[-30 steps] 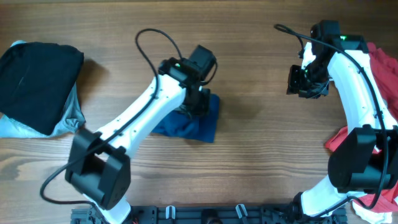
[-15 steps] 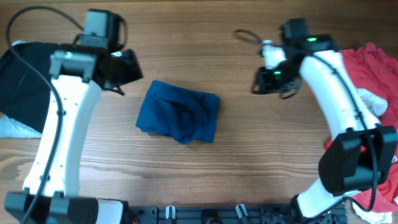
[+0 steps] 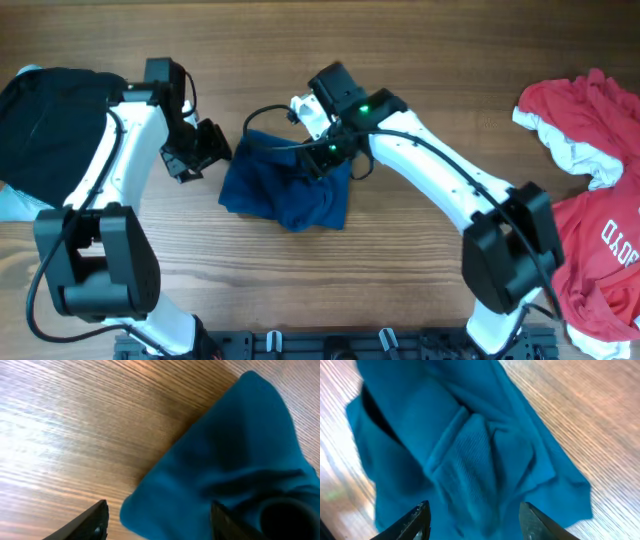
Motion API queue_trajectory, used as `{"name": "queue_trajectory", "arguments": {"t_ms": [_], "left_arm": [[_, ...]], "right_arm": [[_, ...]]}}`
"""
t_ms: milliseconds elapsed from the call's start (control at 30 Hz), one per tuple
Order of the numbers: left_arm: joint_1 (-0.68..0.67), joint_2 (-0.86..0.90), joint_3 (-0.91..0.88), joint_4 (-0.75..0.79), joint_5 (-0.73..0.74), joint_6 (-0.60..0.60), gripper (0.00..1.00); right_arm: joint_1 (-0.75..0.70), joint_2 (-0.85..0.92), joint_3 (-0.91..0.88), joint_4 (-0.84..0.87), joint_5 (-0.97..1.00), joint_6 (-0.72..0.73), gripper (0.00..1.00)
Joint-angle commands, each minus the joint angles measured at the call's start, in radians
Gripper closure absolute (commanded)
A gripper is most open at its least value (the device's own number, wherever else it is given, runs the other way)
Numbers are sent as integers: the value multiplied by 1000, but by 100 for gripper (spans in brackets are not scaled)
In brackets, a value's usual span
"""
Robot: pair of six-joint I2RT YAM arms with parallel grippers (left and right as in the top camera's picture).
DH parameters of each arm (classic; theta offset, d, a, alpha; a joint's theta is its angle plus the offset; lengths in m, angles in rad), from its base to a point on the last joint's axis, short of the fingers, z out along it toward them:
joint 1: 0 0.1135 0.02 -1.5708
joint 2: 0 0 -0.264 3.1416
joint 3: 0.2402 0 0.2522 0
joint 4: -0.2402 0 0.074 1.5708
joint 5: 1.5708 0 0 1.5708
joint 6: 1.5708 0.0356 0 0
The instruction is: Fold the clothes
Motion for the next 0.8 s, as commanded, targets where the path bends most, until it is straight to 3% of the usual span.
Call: {"name": "queue_trajectory", "arguments": {"t_ms": [0,67,100,167,200,267,400,467,633,767], "left_arm": [[-13,6,-74,59,21,19,37],[-24,6,-111,99,24,19,37],[-32,6,-135,132,37,19,37],[-54,6,-177,201,50,19,37],[-70,6,-193,234,50,19,37],[-95,6,-215,271,46,19,37],[-134,21,-241,278,-10,19,39],[-140,33,-258,296,-19,19,39],[-140,33,-290,318,-27,19,40],[-140,33,-290,319,-26,19,39]], "right_arm": [[13,46,8,21,15,-4,44],[13,49,8,22,35,18,48],[13,49,8,19,62,35,56],[13,50,8,1,111,76,88],[13,51,8,-13,134,107,96],[9,56,8,-47,204,217,96],[-50,58,-25,-147,471,702,96],[-83,58,-40,-162,464,760,88],[-175,56,-44,-212,458,769,82],[-203,-5,-43,-186,127,399,80]]}}
